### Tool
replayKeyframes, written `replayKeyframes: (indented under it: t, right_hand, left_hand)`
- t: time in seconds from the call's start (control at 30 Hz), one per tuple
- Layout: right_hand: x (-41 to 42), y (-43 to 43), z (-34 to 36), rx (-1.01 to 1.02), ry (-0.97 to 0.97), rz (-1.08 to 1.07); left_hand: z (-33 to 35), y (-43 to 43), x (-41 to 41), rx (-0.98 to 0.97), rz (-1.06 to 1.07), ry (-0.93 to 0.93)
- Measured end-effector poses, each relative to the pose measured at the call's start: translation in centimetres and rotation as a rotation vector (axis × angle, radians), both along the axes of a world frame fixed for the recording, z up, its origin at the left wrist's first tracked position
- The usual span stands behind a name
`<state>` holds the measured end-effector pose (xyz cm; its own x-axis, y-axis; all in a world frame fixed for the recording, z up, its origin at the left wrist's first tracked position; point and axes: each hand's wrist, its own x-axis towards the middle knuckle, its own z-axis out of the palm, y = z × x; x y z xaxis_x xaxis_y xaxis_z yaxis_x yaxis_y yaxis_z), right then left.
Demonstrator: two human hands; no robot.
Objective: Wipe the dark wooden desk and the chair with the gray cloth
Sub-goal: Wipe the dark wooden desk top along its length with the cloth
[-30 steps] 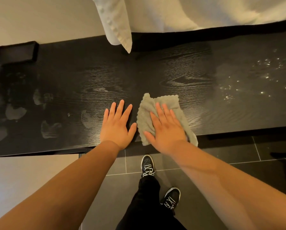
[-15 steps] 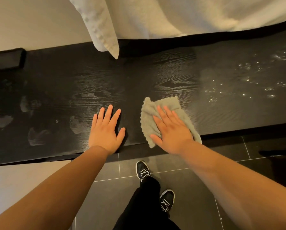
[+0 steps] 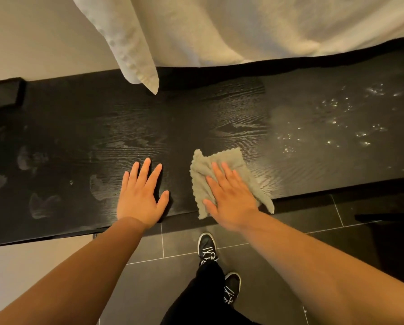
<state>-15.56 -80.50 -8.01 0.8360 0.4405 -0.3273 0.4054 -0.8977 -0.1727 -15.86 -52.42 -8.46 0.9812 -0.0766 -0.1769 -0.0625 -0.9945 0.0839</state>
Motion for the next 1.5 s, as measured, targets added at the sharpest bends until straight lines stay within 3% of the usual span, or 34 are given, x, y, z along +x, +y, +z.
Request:
replayKeyframes:
  t: [0.07, 0.27, 0.37, 0.57, 0.67, 0.8, 0.93, 1.07, 1.17, 1.37, 1.5]
  right_hand:
    - [0.6, -2.5, 0.1, 0.013, -0.008, 0.058]
    - [3.9, -12.8, 1.8, -0.189, 0.036, -0.144]
    - [3.7, -12.4, 2.2, -0.173, 0.077, -0.187]
    - [2.5, -5.5, 1.7, -0.079, 0.048, -0.086]
    - [3.2, -9.4, 1.3, -0.022, 0.002, -0.066]
    - [5.1, -17.7, 1.4, -0.158, -0.001, -0.271]
    - [4.6, -16.0, 1.4, -0.105, 0.015, -0.338]
    - [3.5, -11.8, 1.0, 0.000, -0.018, -0.144]
    - [4.3, -14.4, 0.9, 0.002, -0.026, -0.048]
    - [6.7, -24.0, 1.1, -0.125, -0.067, -0.320]
    - [5.8, -19.8, 1.8, -0.047, -0.013, -0.332]
  left_hand:
    - [-0.1, 0.1, 0.1, 0.001, -0.001, 0.001]
    - [0.1, -1.0, 0.2, -0.048, 0.072, 0.017]
    - [1.1, -4.4, 1.4, -0.166, 0.175, 0.046]
    - [1.5, -13.4, 5.0, -0.154, -0.093, 0.083]
    - [0.3, -14.2, 4.5, -0.079, -0.089, 0.076]
    - [0.0, -14.5, 4.5, -0.072, -0.076, 0.033]
    - [0.1, -15.2, 4.4, -0.068, -0.006, 0.046]
    - [0.8, -18.1, 5.0, -0.108, 0.156, 0.063]
    - [1.1, -22.1, 6.1, -0.164, 0.194, 0.062]
    - [0.5, -24.9, 6.0, -0.084, 0.163, 0.024]
    - [0.4, -25.0, 6.1, -0.051, 0.166, 0.028]
